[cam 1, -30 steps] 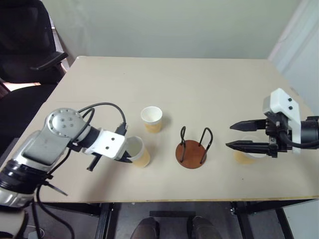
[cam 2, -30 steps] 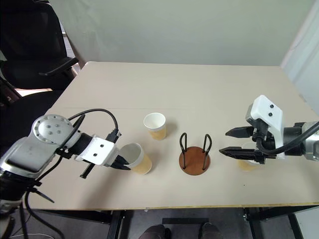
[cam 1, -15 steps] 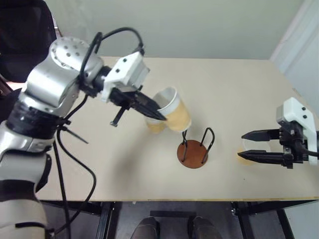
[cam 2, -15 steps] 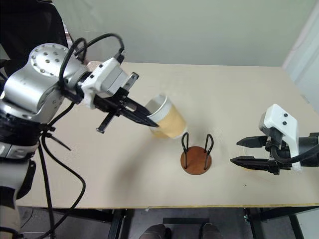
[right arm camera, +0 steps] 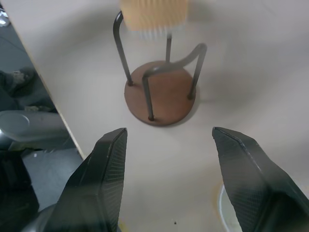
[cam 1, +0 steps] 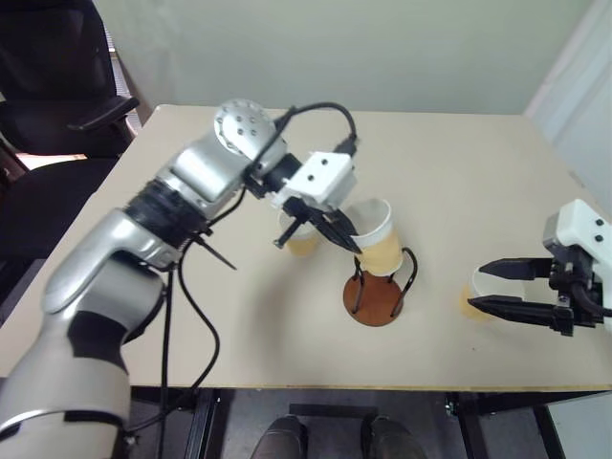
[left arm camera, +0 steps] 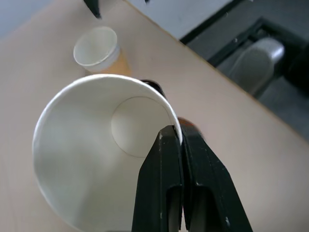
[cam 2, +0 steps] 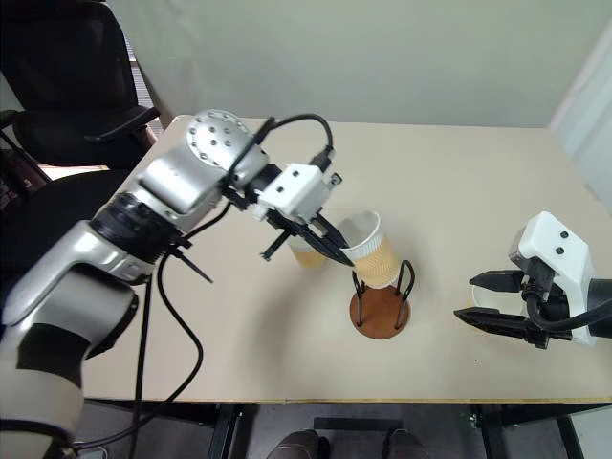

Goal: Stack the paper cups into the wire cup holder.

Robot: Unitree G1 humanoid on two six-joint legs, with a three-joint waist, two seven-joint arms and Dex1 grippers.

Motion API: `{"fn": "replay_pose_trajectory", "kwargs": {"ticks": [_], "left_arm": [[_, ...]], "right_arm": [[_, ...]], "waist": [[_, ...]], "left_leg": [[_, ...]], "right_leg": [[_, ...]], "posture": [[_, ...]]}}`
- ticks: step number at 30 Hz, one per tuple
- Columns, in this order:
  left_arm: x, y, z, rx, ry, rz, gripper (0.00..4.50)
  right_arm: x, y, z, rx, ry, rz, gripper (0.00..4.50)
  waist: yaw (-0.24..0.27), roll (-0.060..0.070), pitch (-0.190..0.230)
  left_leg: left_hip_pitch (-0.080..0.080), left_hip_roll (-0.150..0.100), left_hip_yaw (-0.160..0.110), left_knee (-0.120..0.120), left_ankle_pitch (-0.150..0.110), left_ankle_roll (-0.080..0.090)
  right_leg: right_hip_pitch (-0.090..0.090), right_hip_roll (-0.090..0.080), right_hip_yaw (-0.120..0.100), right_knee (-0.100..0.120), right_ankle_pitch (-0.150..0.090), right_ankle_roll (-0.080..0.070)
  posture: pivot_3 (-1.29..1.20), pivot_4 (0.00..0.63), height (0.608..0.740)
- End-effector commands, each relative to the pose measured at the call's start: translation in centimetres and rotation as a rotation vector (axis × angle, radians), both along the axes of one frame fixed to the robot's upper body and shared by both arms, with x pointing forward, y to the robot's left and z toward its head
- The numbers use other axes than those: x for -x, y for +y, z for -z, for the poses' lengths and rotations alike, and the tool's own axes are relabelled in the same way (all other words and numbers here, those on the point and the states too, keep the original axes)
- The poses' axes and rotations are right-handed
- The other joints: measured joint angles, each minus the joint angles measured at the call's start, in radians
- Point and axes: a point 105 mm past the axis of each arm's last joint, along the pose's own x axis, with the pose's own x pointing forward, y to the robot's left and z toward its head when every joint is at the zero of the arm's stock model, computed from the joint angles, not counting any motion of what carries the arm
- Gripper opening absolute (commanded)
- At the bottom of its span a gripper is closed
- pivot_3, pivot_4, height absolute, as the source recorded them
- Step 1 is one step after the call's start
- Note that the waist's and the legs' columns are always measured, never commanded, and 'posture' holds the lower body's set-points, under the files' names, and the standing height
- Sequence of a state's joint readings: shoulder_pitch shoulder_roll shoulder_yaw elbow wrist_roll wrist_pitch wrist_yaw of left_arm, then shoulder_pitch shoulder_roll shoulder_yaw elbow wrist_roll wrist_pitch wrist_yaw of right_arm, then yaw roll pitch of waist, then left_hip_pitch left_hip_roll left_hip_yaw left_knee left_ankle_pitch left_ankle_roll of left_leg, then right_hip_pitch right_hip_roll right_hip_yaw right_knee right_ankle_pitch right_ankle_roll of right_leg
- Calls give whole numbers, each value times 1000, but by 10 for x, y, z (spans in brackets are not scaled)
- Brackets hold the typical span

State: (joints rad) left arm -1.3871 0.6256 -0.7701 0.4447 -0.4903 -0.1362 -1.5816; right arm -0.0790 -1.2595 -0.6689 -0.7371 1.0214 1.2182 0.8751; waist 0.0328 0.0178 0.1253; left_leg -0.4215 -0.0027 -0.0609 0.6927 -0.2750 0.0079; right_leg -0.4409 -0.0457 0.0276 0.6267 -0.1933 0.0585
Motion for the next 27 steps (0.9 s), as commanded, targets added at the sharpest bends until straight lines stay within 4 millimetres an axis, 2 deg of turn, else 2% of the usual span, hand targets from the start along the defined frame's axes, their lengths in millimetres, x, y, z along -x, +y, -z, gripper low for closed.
{"fn": "replay_pose_trajectory", "kwargs": {"ticks": [1,3,6,14,17,20,23,27], "left_arm": [[3,-6,3,-12,-61,73,24],[5,-10,7,-23,-57,90,24],[10,-16,7,-21,-53,107,601],[15,-20,-12,52,-80,111,3367],[17,-15,-32,131,-69,83,4366],[11,-6,-44,187,-60,11,4500],[8,2,-46,213,-52,-45,4500],[8,35,-36,210,9,-142,4500]], "right_arm": [[3,1,-7,0,-43,4,2902],[4,2,-6,1,-42,5,2902],[4,1,-5,10,-38,6,2902],[1,-6,4,61,-20,22,2902],[-2,-15,15,125,14,34,2902],[-6,-23,21,180,27,30,3476],[-11,-28,23,207,18,27,4373],[-20,-38,32,298,17,25,4444]], "waist": [[0,0,0],[0,0,0],[0,0,0],[0,0,0],[0,0,0],[-1,1,0],[-1,2,-1],[-4,3,-2]], "left_leg": [[-1,0,0,2,-1,1],[-1,0,1,5,-3,2],[-2,0,3,7,-4,3],[-1,0,7,7,-5,4],[0,0,8,7,-5,5],[0,1,9,7,-5,5],[1,1,10,7,-5,5],[3,1,11,7,-5,5]], "right_leg": [[0,0,0,0,0,1],[0,0,0,0,0,2],[1,0,1,0,0,3],[1,0,2,0,0,4],[1,0,3,0,0,4],[1,0,4,0,0,4],[1,0,4,1,0,4],[1,0,5,1,0,4]], "posture": [[0,150,740],[0,150,740],[0,150,740],[0,150,740],[0,150,740],[0,150,740],[0,150,740],[0,150,740]]}}
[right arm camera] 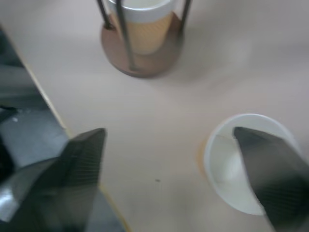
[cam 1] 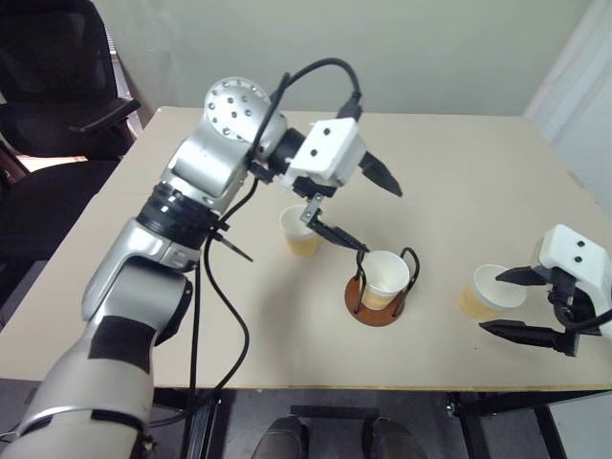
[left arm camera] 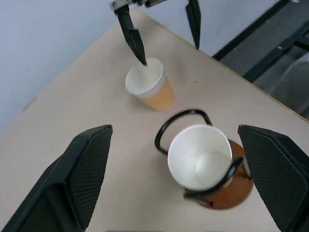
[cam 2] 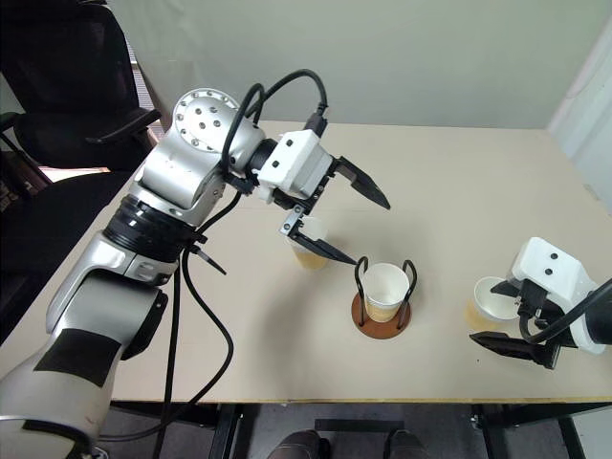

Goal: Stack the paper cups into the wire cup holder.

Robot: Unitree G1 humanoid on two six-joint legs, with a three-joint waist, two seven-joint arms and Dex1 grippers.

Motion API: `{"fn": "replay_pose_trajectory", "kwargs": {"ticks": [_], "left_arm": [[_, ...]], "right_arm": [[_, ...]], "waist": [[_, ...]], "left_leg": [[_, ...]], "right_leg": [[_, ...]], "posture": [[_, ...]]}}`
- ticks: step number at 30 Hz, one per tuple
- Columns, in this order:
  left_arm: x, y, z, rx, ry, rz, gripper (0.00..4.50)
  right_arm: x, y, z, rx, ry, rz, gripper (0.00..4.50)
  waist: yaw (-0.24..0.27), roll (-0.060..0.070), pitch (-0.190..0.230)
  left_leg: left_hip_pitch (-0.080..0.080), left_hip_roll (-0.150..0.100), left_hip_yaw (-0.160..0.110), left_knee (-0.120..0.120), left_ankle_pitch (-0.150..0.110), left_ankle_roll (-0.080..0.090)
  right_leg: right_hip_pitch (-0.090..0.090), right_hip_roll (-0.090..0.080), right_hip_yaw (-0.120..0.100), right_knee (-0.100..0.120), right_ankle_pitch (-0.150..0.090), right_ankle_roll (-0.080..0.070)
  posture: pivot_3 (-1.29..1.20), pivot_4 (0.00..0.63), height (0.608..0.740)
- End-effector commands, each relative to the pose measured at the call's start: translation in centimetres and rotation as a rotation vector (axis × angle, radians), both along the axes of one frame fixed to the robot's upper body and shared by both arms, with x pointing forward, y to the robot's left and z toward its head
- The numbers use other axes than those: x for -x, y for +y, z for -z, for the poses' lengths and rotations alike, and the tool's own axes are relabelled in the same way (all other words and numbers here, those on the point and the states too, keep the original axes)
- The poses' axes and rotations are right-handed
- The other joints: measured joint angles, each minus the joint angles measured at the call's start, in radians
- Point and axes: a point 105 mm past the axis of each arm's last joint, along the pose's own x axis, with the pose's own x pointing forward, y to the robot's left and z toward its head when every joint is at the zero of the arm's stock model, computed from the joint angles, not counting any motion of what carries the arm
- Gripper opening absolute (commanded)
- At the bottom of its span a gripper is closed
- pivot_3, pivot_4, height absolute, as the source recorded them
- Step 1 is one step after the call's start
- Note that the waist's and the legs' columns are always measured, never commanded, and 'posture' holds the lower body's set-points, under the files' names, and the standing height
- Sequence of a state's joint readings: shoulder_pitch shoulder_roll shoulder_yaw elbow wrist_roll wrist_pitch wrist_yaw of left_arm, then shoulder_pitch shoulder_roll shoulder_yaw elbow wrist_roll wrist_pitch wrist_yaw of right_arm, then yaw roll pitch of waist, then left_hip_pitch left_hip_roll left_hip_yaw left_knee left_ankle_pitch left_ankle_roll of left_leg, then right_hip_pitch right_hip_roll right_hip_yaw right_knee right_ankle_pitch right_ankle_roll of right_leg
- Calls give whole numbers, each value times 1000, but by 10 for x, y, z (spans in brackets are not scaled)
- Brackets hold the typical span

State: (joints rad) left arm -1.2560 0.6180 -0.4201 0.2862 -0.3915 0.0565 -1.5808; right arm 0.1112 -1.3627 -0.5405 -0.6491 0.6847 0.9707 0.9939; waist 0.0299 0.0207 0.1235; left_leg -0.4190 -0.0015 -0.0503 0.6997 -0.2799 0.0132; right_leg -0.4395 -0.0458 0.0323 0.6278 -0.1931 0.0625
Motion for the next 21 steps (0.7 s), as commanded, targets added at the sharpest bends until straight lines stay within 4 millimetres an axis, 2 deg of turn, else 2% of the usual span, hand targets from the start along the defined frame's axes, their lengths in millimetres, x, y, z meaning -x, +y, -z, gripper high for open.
{"fn": "replay_pose_trajectory", "kwargs": {"ticks": [1,5,10,15,21], "left_arm": [[4,24,-2,15,23,-60,4500],[-1,39,6,41,55,-169,4500],[-4,49,9,68,70,-253,4500],[2,54,13,63,76,-275,4500],[2,59,16,62,86,-305,4500]], "right_arm": [[-7,-7,3,79,-17,-18,4444],[-14,-10,16,117,-1,-43,4444],[-23,-10,27,134,10,-68,4444],[-28,-15,35,155,15,-65,4444],[-33,-21,41,199,4,-69,2460]], "waist": [[-3,0,0],[-1,0,0],[1,0,0],[-1,0,0],[-2,0,0]], "left_leg": [[0,1,0,0,0,0],[0,0,0,1,0,0],[1,-1,-1,2,1,2],[2,0,0,2,1,2],[2,0,0,2,1,2]], "right_leg": [[0,1,0,0,0,0],[0,0,0,0,0,0],[2,-1,0,0,1,1],[3,-1,0,0,2,1],[3,-1,0,0,2,1]], "posture": [[0,150,740],[0,150,740],[0,150,740],[0,150,740],[0,150,740]]}}
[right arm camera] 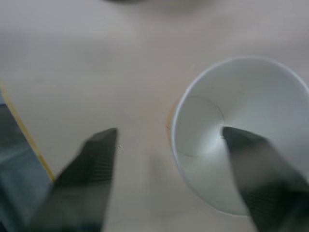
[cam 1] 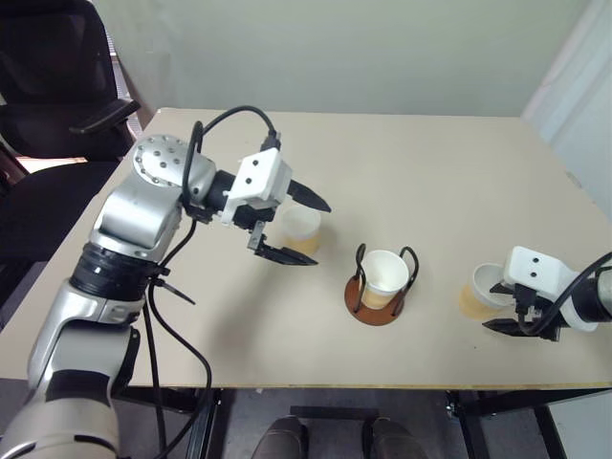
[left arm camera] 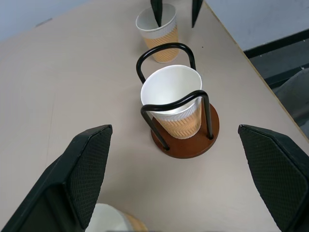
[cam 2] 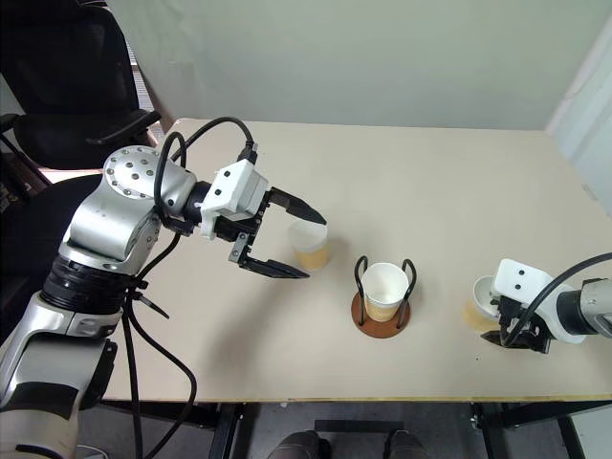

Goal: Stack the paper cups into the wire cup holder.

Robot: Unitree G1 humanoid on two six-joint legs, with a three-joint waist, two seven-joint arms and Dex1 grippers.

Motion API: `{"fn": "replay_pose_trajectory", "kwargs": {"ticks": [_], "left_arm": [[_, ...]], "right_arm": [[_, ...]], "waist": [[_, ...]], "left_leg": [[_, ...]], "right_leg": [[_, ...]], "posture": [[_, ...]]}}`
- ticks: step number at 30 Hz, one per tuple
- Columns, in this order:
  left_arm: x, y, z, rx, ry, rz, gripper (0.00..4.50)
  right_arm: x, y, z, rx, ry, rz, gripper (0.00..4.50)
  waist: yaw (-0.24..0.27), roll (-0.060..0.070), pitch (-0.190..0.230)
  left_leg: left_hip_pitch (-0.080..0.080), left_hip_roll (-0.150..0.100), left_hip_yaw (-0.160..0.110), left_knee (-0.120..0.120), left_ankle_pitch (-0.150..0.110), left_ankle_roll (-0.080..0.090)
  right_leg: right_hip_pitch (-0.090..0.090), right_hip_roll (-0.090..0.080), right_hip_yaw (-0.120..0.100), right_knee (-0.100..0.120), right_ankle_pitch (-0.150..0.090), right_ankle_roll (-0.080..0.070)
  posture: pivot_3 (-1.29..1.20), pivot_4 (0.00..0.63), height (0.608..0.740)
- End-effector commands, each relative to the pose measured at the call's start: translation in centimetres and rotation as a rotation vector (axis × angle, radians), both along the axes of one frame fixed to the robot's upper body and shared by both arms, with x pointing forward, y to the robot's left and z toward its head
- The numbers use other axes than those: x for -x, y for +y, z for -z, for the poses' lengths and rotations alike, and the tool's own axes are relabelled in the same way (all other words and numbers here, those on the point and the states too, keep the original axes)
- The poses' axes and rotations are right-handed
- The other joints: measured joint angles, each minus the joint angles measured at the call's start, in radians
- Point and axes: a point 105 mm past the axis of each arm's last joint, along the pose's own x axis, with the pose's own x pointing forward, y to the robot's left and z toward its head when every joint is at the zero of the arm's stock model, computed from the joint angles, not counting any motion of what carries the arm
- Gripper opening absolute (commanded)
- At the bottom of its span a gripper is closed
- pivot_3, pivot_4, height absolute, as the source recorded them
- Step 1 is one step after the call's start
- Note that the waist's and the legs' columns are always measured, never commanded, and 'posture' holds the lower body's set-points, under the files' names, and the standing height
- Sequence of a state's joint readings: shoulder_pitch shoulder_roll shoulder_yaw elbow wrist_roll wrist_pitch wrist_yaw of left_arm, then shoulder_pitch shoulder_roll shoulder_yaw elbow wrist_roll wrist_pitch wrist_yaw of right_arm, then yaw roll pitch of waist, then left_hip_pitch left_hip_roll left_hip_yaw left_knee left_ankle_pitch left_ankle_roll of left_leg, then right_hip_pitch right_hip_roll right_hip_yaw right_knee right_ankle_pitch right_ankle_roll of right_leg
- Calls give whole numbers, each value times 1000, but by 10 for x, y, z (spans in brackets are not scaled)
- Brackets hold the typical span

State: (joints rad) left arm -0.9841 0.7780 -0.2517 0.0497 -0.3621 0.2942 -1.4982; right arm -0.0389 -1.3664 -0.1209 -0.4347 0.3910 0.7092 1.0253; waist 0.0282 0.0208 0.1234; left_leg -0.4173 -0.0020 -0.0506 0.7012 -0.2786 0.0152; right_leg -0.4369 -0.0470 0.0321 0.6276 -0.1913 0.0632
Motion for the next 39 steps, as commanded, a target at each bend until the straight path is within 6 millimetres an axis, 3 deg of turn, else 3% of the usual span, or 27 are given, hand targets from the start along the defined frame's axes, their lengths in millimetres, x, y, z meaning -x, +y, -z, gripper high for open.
{"fn": "replay_pose_trajectory", "kwargs": {"ticks": [1,7,13,14,17,21,25,30,39], "left_arm": [[3,5,-12,19,-51,-22,4500],[-8,28,-17,42,-64,-147,4500],[-11,47,-15,41,-60,-230,4500],[-11,50,-13,33,-56,-239,4500],[-12,57,-7,8,-52,-260,4500],[-14,57,-6,8,-53,-263,4500],[-16,55,-4,6,-55,-261,4500],[-16,54,-1,0,-56,-253,4500],[-17,54,0,-5,-62,-253,4500]], "right_arm": [[-4,-1,-4,35,-40,-22,2076],[-4,-1,-10,39,-65,-24,16],[-3,-2,-44,49,-135,-39,16],[-3,3,-60,38,-162,-64,16],[5,35,-110,-15,-239,-217,16],[12,70,-135,-26,-288,-401,16],[10,92,-139,-1,-281,-519,16],[3,118,-127,27,-236,-645,16],[-7,138,-108,90,-195,-758,16]], "waist": [[0,0,0],[-4,0,0],[-3,0,0],[-3,0,0],[-11,3,1],[-17,0,0],[-20,-1,0],[-20,-1,0],[-21,-1,0]], "left_leg": [[0,0,0,0,0,0],[0,0,0,0,0,0],[0,0,0,-1,0,0],[0,0,0,-1,0,0],[0,0,3,-1,0,0],[0,2,0,-3,0,-1],[0,2,-1,-2,0,-1],[-1,2,-1,-2,0,-1],[-2,2,-2,-2,0,-1]], "right_leg": [[0,0,0,0,0,0],[0,0,0,0,0,-1],[0,0,0,0,0,-1],[0,0,0,0,0,-1],[-2,0,1,0,0,-2],[-3,2,0,0,-2,-6],[-3,2,-1,0,-2,-7],[-5,2,-1,1,-2,-7],[-6,2,-1,1,-2,-8]], "posture": [[0,150,740],[0,150,740],[0,150,740],[0,150,740],[0,150,740],[0,150,740],[0,150,740],[0,150,740],[0,150,740]]}}
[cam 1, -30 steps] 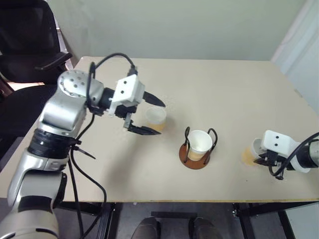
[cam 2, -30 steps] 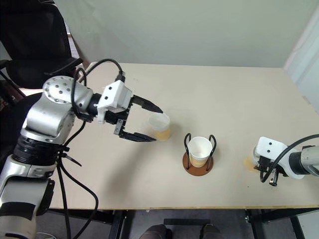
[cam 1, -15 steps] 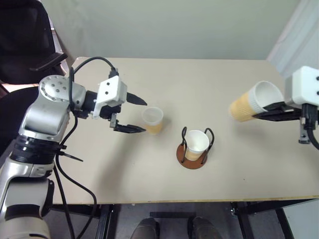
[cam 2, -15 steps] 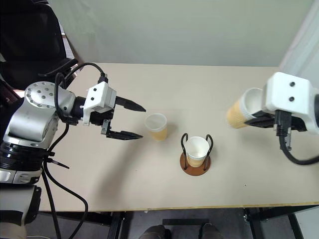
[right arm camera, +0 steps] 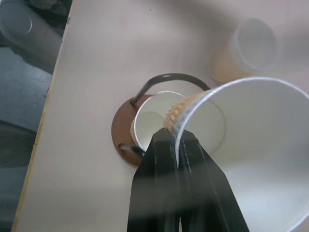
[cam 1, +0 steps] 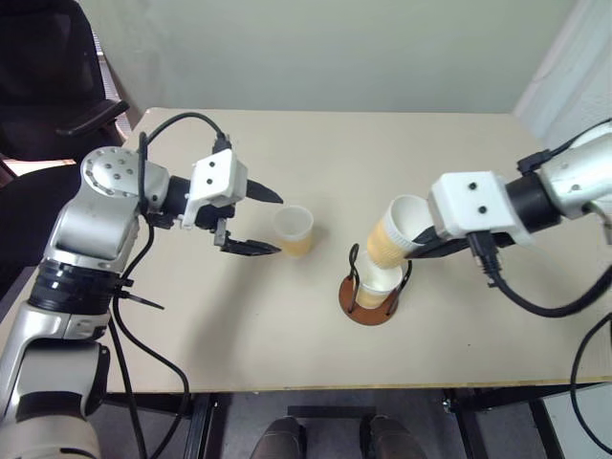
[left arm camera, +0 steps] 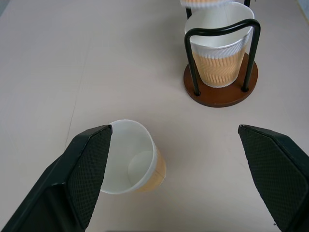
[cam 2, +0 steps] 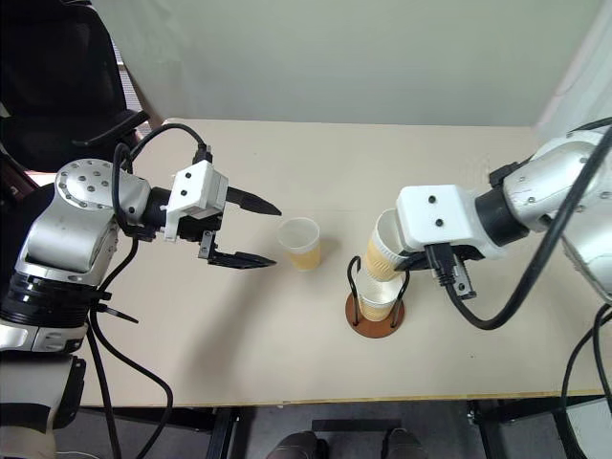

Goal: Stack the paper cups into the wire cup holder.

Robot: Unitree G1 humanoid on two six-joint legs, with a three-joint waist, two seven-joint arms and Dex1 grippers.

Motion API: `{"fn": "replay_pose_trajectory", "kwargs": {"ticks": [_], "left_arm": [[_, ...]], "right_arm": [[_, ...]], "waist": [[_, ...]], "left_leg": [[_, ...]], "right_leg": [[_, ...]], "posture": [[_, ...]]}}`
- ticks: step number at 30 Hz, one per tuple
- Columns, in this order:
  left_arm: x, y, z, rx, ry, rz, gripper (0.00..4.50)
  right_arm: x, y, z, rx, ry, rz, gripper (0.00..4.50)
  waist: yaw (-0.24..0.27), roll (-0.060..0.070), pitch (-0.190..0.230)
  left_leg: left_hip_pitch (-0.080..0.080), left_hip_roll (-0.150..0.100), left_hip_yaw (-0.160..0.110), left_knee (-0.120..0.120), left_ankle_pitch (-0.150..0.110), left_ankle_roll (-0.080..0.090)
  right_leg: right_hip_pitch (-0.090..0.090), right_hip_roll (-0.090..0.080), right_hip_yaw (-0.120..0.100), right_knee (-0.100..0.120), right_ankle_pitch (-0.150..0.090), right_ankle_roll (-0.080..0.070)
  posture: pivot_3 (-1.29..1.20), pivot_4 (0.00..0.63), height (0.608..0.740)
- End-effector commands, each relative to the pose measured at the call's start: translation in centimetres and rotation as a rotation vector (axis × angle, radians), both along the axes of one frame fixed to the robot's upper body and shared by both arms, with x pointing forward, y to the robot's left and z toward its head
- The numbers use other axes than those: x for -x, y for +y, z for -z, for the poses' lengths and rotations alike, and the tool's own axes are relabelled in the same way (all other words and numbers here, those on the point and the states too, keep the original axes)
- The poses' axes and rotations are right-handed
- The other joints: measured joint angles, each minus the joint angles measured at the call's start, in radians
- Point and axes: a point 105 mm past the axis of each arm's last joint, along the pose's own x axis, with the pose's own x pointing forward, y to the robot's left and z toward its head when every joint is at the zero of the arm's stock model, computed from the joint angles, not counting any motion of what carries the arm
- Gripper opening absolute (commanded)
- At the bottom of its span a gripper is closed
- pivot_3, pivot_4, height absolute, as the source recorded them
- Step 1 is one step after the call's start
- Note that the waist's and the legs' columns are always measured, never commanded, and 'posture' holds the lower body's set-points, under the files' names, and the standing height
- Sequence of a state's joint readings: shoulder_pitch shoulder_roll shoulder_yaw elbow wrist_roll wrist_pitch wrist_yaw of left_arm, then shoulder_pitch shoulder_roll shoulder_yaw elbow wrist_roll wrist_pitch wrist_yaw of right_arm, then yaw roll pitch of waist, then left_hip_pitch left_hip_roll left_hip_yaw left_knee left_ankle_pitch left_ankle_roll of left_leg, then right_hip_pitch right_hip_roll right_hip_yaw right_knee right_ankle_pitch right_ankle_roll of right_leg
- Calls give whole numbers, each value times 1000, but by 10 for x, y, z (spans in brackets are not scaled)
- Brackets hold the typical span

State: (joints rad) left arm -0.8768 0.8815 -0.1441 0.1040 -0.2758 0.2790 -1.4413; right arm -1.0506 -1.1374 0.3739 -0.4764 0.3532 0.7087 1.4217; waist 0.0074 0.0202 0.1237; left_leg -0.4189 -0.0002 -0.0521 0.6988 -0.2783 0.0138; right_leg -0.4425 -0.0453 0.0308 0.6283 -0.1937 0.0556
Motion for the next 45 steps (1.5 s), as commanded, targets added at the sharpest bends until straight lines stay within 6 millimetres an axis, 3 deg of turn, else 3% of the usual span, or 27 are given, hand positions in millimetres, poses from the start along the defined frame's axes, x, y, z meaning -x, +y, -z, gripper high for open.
{"fn": "replay_pose_trajectory", "kwargs": {"ticks": [1,9,10,12,16,21,25,29,33,45], "left_arm": [[3,-1,-9,-2,-42,18,4500],[3,-1,-10,1,-39,26,4500],[4,-3,-11,6,-32,33,4500],[5,-4,-11,4,-31,42,4500],[3,-7,-10,-10,-42,50,4500],[-1,-4,-10,-19,-48,35,4500],[-11,5,-15,-37,-74,-7,4500],[-25,15,-21,-67,-113,-36,4500],[-33,18,-17,-122,-141,-8,4500],[-42,3,10,-299,-196,169,4500]], "right_arm": [[-2,1,0,47,-42,-27,16],[-2,2,18,106,-27,-73,16],[-3,3,18,107,-36,-76,191],[-4,5,19,104,-39,-79,596],[-6,10,15,68,-43,-68,1974],[-15,11,-9,-68,-78,50,3702],[-16,-4,-38,-247,-60,206,3702],[-5,-17,-58,-431,-26,315,3702],[9,-21,-55,-511,23,348,3702],[18,-21,-44,-573,56,383,3702]], "waist": [[0,0,0],[0,0,0],[-1,0,0],[-1,0,0],[-1,0,0],[-1,0,0],[0,0,0],[2,0,0],[2,0,0],[3,0,0]], "left_leg": [[0,0,0,0,0,0],[0,0,0,0,0,0],[0,0,0,0,0,0],[0,0,0,0,0,-1],[0,0,0,0,0,-1],[0,0,0,0,0,-1],[0,0,0,0,0,-1],[-1,0,0,-1,0,-1],[-1,0,0,-2,0,-1],[-1,0,0,-2,0,0]], "right_leg": [[0,0,0,0,0,0],[0,0,0,0,0,-1],[0,0,0,0,0,-1],[0,0,0,1,0,-1],[0,0,0,0,0,-1],[0,0,0,0,0,-1],[0,0,0,0,0,-2],[0,0,0,-1,-1,-3],[-1,0,0,-1,-1,-3],[-2,0,0,0,-1,-2]], "posture": [[0,150,740],[0,150,740],[0,150,740],[0,150,740],[0,150,740],[0,150,740],[0,150,740],[0,150,740],[0,150,740],[0,150,740]]}}
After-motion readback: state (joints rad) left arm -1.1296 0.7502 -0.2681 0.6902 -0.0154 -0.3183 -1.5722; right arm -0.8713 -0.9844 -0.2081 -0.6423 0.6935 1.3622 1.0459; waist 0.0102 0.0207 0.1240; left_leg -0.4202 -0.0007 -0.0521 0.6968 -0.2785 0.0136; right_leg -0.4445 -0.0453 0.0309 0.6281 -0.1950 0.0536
